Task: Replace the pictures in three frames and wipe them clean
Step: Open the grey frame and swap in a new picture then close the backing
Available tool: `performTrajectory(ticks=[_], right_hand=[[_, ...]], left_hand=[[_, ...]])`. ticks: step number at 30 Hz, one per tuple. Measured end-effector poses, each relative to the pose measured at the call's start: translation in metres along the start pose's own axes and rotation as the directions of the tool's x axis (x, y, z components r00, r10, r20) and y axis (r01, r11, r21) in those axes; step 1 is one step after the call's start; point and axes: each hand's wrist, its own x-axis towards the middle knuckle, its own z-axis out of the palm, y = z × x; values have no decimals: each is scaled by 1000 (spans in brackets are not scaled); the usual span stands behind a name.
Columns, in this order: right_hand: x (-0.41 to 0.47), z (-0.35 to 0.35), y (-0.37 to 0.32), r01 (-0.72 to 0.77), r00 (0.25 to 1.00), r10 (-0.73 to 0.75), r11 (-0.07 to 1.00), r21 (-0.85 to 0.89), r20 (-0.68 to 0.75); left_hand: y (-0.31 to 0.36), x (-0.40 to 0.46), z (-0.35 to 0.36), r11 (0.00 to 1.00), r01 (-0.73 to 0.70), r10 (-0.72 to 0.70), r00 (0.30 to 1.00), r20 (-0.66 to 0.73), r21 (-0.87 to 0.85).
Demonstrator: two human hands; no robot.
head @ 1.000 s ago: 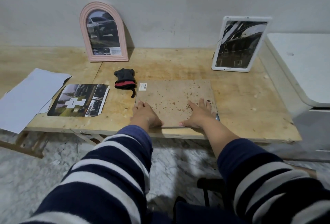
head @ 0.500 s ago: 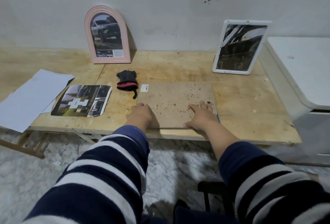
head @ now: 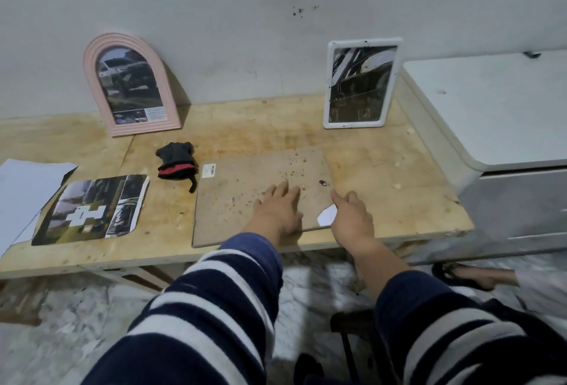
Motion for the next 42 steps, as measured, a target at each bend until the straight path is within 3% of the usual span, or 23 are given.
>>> performTrajectory(ticks=[7,11,16,20,26,34,42], right_hand=[[6,-7,2,57,996,-50,993,-104,68],[13,-13,2,28,1000,-28,999,-40,-9],[33,-18,-7,-15,997,17,1000,28,-71],[52,-17,-12,-19,1000,20,998,55,-13],[68,-14,-16,14,993,-15,1000,4,115],[70,-10,-13,83,988,-76,995,-53,132],[76,-16,-16,51,980,-45,998,-26,196]], left_hand=[[3,7,-9,995,0,-4,999,36,95],[8,9,-14,992,0,-6,999,42,126],[13,25,-28,971,8,5,999,-51,237],[18,49,-37,974,22,5,993,-120,224],[18,90,-48,991,-19,26,999,-48,130],[18,108,-56,977,-44,40,999,22,209],[10,105,-58,962,-77,61,996,70,262]])
